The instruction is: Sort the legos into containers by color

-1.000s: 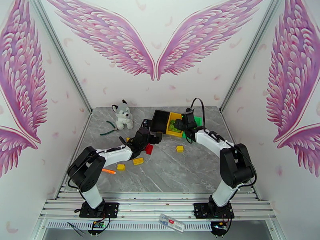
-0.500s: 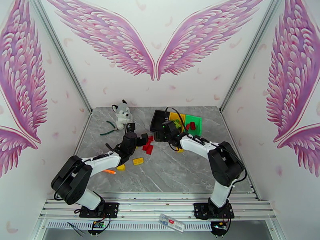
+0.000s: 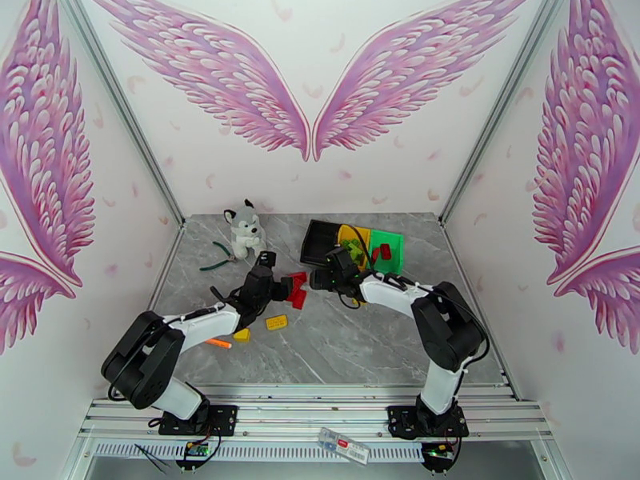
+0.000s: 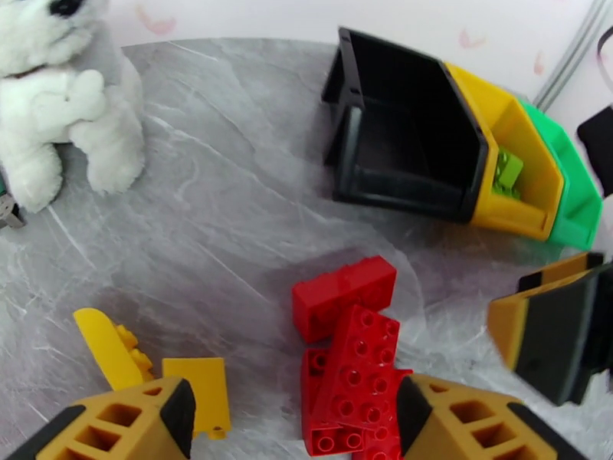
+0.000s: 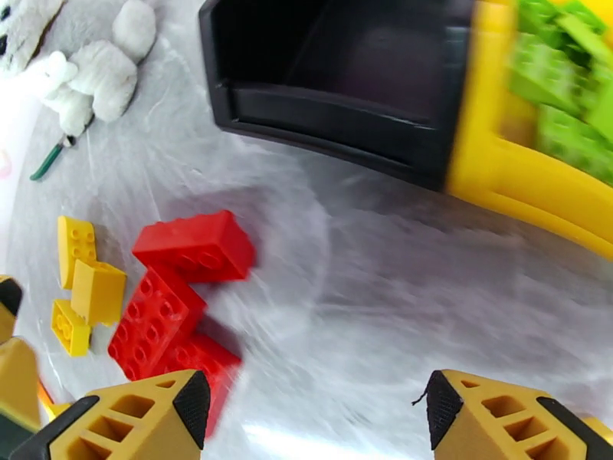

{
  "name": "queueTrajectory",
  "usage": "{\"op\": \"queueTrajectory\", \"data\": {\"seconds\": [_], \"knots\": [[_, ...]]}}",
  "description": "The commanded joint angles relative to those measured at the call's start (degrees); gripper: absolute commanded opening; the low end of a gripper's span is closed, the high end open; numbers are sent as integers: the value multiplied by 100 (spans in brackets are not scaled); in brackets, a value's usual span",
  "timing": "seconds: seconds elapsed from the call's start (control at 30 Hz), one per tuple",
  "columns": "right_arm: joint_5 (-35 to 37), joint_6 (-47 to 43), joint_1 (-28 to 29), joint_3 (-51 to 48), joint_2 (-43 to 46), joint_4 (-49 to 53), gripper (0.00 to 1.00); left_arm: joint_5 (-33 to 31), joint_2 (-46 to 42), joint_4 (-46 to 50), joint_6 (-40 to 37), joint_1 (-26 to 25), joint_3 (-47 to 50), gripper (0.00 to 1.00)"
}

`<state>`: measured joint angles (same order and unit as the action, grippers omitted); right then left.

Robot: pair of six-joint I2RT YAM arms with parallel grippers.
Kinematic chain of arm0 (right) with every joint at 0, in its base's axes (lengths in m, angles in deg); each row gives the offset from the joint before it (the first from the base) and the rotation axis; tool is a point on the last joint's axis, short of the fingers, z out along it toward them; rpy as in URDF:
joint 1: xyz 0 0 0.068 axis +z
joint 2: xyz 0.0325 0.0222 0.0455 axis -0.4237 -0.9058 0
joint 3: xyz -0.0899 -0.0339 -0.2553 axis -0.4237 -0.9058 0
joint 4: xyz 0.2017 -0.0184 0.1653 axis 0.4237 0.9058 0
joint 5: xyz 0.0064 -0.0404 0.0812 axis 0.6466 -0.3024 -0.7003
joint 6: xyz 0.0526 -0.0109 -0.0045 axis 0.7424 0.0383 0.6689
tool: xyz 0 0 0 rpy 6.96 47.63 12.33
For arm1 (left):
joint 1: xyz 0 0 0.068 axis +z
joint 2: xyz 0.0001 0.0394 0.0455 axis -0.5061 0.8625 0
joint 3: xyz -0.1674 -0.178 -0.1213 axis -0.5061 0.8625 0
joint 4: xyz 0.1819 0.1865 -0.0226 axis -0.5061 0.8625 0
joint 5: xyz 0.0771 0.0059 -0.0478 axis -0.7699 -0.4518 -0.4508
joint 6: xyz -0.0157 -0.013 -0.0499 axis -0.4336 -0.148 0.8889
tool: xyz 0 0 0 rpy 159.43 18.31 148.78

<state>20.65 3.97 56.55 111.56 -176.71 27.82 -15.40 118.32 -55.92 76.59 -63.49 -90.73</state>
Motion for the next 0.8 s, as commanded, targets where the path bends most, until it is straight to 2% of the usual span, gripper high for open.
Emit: {"op": "queueTrajectory", "data": {"seconds": [0.0, 0.2, 0.4, 0.77], "knots": [[218, 61, -46, -268, 580, 7, 82, -125, 400, 631, -428, -220, -572, 72], [320, 46, -54, -704, 1104, 8, 84, -712, 1007, 1132, -551, -434, -1212, 72], [391, 59, -75, -896, 1248, -9, 84, -1130, 1542, 1649, -726, -665, -1779, 69], [377, 68, -193, -1118, 1352, -117, 83, -1366, 1923, 1926, -683, -778, -2101, 49]]}}
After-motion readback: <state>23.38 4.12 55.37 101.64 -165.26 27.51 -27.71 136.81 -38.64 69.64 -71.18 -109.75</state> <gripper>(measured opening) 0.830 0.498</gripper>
